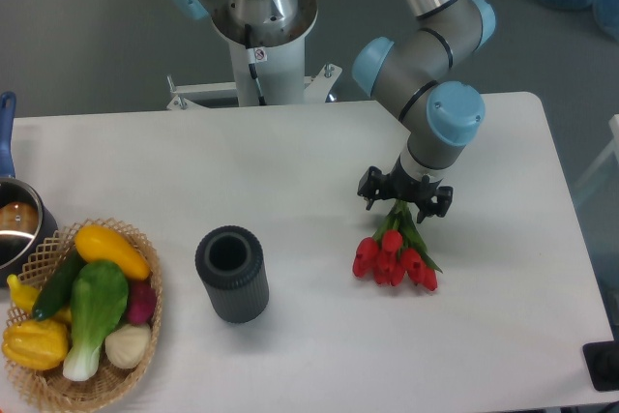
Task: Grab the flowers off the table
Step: 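Close the gripper around the tulip stems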
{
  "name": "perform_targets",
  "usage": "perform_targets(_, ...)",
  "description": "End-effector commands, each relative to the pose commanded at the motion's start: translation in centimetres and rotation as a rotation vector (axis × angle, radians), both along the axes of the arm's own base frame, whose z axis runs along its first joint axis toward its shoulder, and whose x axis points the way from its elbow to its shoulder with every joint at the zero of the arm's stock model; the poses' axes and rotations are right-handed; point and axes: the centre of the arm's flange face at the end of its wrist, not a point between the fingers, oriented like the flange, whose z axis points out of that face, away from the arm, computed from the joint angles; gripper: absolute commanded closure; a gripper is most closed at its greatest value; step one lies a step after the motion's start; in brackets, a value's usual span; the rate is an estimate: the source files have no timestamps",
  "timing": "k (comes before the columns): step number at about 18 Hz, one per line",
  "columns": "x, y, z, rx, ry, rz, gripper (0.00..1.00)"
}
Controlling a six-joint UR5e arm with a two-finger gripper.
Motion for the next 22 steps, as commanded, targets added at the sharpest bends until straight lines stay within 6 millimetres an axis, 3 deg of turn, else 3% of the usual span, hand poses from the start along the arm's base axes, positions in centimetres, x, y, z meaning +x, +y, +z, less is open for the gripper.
perform_targets(9,1.1,-1.1,-1.3,-0.024,-0.021,-0.100,0.03)
perform_targets(13,0.8,-1.2,-1.0,-0.019,-0.018,-0.094,0.27)
perform_targets(15,0.6,-1.2,-0.9,-0.017,-0.016,-0.087,0.30)
perform_targets(18,0.6,-1.1,-0.7,-0.014,-0.014,-0.086,0.43)
perform_targets(22,0.6,-1.0,-0.7,-0.014,-0.012,-0.084,0.76)
